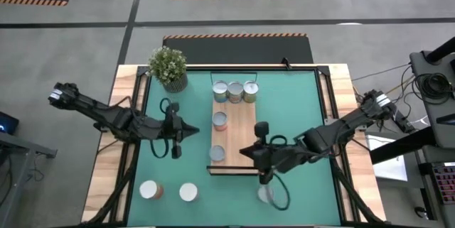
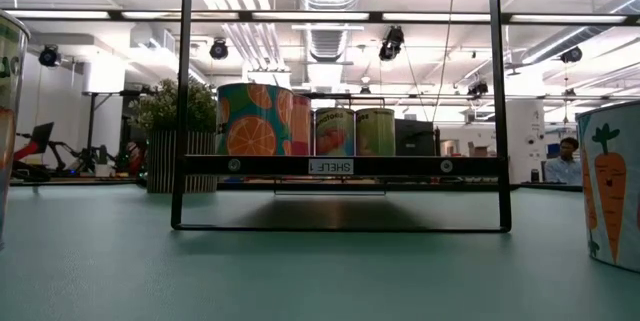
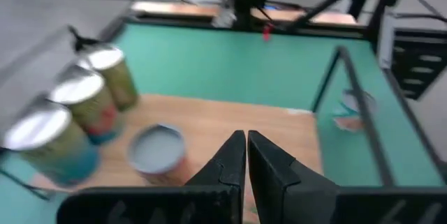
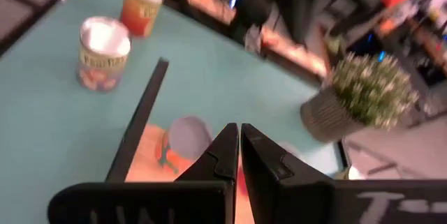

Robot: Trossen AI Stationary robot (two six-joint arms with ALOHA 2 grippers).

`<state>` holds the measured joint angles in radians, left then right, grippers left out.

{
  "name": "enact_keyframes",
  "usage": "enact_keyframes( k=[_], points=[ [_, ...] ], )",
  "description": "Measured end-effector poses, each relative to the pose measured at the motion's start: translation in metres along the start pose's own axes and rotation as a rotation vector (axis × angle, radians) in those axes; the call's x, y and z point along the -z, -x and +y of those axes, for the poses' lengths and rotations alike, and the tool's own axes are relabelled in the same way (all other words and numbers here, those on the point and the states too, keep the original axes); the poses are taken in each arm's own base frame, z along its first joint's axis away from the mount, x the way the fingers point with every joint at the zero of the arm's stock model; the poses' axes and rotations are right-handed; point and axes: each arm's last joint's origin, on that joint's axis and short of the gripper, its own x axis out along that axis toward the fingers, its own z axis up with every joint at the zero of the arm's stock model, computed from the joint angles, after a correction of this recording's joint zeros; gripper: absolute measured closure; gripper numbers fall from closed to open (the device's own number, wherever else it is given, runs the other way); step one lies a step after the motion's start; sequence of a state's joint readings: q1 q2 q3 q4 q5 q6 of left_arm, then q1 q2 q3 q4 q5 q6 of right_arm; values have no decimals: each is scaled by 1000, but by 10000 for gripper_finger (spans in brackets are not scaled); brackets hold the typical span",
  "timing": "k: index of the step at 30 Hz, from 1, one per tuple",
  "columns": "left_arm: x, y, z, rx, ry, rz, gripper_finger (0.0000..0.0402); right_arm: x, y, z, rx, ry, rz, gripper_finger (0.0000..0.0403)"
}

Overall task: Pick and place cans onto a shelf
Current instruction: Put the canned peaches on the shelf

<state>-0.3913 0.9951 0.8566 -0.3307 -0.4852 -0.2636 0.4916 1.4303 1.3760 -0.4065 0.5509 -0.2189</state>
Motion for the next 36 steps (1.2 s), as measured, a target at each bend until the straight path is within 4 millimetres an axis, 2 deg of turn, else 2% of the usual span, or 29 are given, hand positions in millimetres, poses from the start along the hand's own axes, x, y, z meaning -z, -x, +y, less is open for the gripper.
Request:
enact_keyframes(
  k=[3, 9, 12, 17, 23, 29, 32, 36],
  points=[
    [2, 0, -12, 39, 44, 42, 402, 8, 10, -4, 16, 26, -89, 394],
    [-23, 8, -37, 172, 214, 220, 402, 32, 26, -9, 62, 60, -219, 394],
    [-26, 2, -50, 181, 226, 357, 402, 43, 34, -11, 63, 75, -294, 394],
    [-28, -9, -71, 168, 358, 584, 402, 53, 48, -17, 81, 74, -374, 394],
    [-13, -15, -113, 158, 456, 728, 402, 65, 60, -22, 84, 61, -388, 394],
    [15, -23, -149, 90, 486, 820, 394, 70, 68, -26, 87, 28, -406, 394],
    [28, -30, -159, 42, 468, 886, 366, 71, 68, -25, 85, 30, -403, 394],
    [35, -37, -166, -8, 437, 973, 305, 71, 67, -25, 82, 19, -403, 394]
  ],
)
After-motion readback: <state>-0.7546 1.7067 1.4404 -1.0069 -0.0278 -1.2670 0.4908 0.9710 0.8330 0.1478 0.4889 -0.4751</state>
